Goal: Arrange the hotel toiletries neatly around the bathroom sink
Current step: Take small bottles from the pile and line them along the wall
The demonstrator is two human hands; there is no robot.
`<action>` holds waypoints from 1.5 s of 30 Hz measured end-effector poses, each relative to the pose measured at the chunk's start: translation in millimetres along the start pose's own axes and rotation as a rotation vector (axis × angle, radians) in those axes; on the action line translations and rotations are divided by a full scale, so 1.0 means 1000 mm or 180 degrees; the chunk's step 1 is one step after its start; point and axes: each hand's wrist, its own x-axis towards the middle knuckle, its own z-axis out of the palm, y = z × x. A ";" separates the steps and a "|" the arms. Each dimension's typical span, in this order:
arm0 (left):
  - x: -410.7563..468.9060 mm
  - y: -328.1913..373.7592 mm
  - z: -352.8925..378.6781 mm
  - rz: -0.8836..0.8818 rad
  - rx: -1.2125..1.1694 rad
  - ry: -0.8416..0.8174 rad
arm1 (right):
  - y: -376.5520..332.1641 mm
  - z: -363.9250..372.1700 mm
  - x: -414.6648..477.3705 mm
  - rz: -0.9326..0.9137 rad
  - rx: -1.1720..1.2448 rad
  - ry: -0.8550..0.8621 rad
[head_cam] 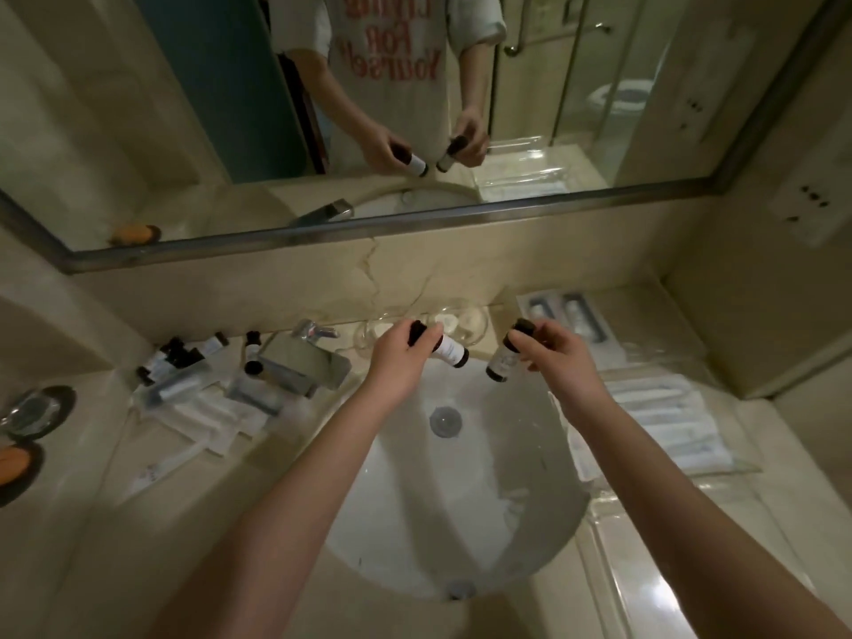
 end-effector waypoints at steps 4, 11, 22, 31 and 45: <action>0.025 0.018 0.027 0.0058 0.0169 -0.0192 | 0.005 -0.020 0.020 0.0011 0.0041 0.0247; 0.062 0.040 0.075 0.0326 0.0334 -0.0383 | 0.022 -0.056 0.051 0.0061 0.0052 0.0618; 0.133 0.062 0.123 0.0376 0.0291 -0.0256 | 0.020 -0.106 0.145 0.0073 -0.0604 0.1008; 0.169 0.062 0.140 0.0462 0.0834 -0.0309 | 0.018 -0.085 0.205 -0.0066 -0.1294 0.0378; 0.177 0.057 0.151 0.0413 0.1291 -0.0571 | 0.029 -0.091 0.213 -0.0143 -0.1834 0.0073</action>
